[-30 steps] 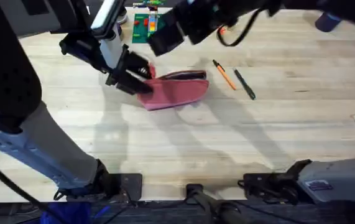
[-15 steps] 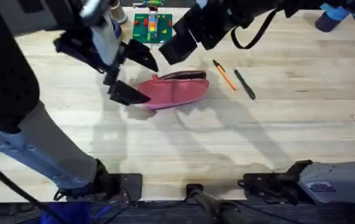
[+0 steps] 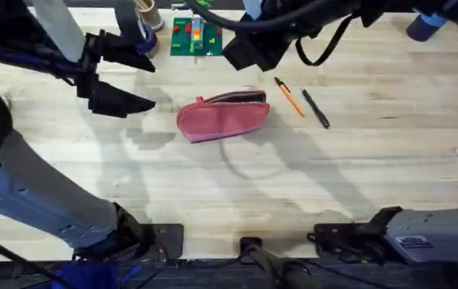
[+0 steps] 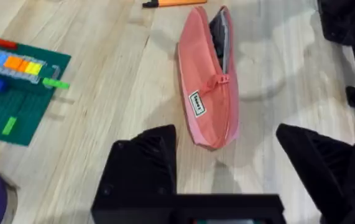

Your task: Unzip the bag, pick up the pens from the table one at a time and place them inside, then zip the bag closed.

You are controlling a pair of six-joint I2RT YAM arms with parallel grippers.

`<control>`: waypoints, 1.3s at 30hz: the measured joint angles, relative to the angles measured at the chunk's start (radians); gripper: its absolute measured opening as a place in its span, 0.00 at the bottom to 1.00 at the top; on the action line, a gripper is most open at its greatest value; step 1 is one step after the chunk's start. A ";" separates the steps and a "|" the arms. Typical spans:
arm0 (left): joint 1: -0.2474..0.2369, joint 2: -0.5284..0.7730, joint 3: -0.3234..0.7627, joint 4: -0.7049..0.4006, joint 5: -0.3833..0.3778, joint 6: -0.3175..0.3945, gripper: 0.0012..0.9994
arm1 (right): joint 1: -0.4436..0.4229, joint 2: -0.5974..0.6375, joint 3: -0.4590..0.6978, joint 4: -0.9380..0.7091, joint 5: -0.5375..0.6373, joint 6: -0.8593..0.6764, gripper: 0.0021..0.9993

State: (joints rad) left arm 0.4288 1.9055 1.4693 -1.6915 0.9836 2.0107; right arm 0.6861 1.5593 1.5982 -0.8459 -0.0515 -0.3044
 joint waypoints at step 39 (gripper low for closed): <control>0.015 -0.016 0.000 0.001 0.000 -0.022 1.00 | 0.003 0.415 0.009 -0.037 -0.050 -0.288 0.03</control>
State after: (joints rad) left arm 0.4438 1.8896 1.4693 -1.6909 0.9836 1.9892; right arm 0.6891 1.9743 1.6073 -0.8825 -0.1020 -0.5929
